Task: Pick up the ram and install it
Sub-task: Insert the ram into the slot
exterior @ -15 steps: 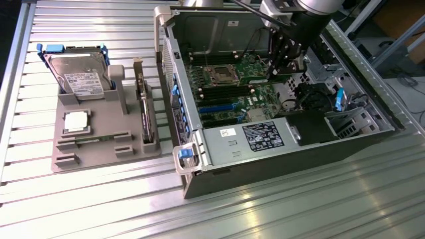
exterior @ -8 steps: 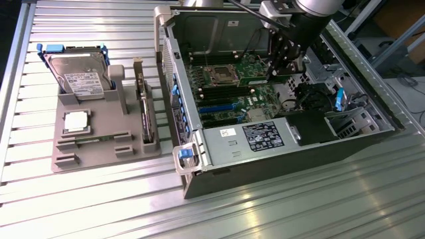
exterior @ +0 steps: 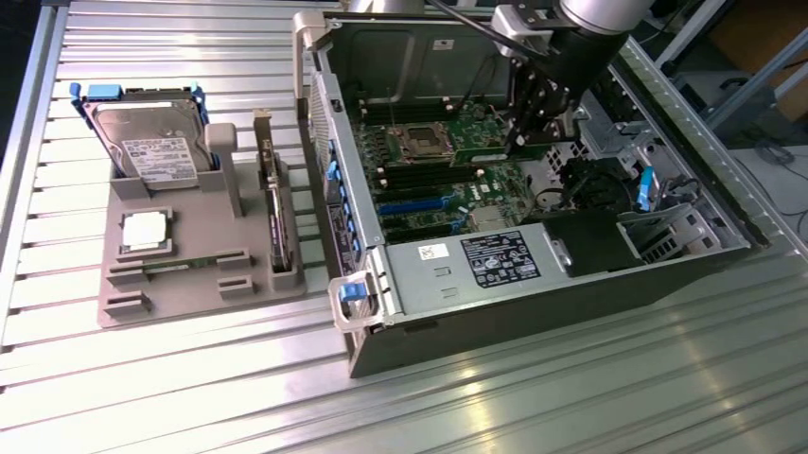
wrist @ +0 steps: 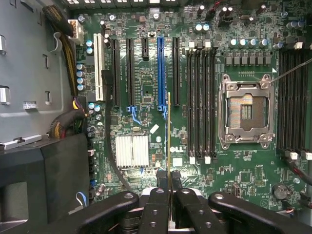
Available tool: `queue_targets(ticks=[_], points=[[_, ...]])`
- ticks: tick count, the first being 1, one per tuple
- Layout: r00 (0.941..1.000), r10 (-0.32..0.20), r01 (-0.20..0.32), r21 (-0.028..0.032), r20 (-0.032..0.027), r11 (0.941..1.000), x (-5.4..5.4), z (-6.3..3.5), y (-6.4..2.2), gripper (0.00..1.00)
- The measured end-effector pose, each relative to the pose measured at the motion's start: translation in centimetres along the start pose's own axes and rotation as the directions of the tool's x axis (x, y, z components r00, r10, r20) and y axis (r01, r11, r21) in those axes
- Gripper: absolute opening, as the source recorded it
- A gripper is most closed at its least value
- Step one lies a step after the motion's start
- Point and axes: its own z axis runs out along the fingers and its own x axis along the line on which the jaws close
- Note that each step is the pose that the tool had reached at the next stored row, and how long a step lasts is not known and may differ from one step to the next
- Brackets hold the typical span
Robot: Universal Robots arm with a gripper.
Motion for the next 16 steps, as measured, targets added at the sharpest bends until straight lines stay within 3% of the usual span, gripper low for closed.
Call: queue_targets(ticks=[16], points=[[1.0,0.0,0.0,0.0,0.0,1.0,0.0,1.1,0.14,0.12]])
